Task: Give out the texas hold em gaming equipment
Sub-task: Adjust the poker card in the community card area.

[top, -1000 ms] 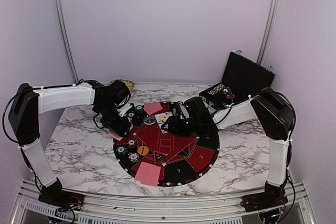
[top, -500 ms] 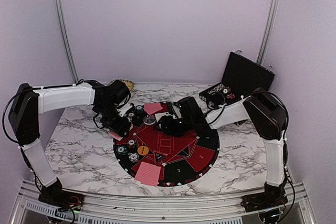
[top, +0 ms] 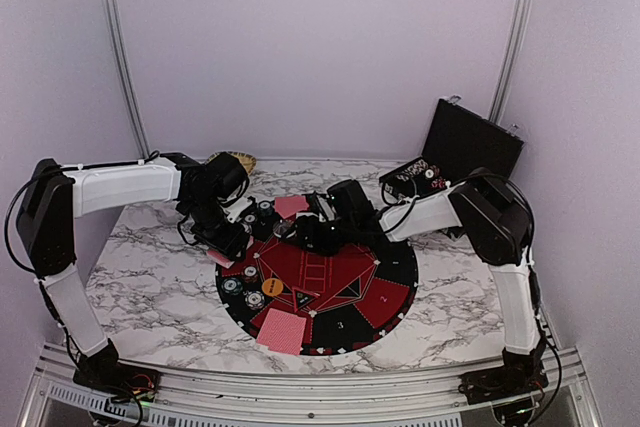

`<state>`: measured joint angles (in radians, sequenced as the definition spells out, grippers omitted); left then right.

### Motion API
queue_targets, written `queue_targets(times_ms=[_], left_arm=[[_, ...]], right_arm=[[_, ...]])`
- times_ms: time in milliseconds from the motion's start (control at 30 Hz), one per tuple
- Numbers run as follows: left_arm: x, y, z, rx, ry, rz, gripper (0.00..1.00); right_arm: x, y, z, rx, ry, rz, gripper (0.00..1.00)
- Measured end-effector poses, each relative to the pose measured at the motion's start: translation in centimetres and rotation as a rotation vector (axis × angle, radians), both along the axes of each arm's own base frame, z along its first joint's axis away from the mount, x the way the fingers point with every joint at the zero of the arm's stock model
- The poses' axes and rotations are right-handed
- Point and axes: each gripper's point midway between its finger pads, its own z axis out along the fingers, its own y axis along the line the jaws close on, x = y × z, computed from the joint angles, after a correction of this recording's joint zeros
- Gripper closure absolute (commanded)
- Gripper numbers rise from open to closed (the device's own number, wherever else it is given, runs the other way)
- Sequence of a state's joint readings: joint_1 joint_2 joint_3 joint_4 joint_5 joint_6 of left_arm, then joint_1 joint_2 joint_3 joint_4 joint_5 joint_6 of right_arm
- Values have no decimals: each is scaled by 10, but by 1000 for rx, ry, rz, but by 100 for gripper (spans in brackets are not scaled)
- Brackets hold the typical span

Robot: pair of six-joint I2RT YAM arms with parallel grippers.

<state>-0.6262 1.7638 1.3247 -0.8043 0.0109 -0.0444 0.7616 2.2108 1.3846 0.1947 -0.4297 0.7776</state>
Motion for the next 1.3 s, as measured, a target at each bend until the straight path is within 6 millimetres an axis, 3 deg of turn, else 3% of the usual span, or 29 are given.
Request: queue_targets(times_ms=[300, 467, 567, 833, 900, 1033, 1300], left_arm=[[-1, -1, 0, -7, 5, -3, 75], [-2, -3, 2, -17, 6, -8, 75], [-3, -5, 3, -22, 7, -15, 75], [-6, -24, 16, -41, -22, -67, 75], [-7, -32, 20, -48, -31, -88, 75], [-10, -49, 27, -57, -47, -134, 75], [-20, -72, 22, -48, -31, -198, 75]], right_arm=[[0, 0, 1, -5, 1, 2, 26], [-12, -12, 6, -25, 17, 4, 25], [-20, -20, 17, -30, 18, 5, 25], [-18, -41, 74, 32, -62, 6, 26], [-20, -50, 79, 67, -50, 21, 27], [-26, -60, 69, 99, 5, 52, 29], [-50, -39, 76, 207, 64, 177, 28]])
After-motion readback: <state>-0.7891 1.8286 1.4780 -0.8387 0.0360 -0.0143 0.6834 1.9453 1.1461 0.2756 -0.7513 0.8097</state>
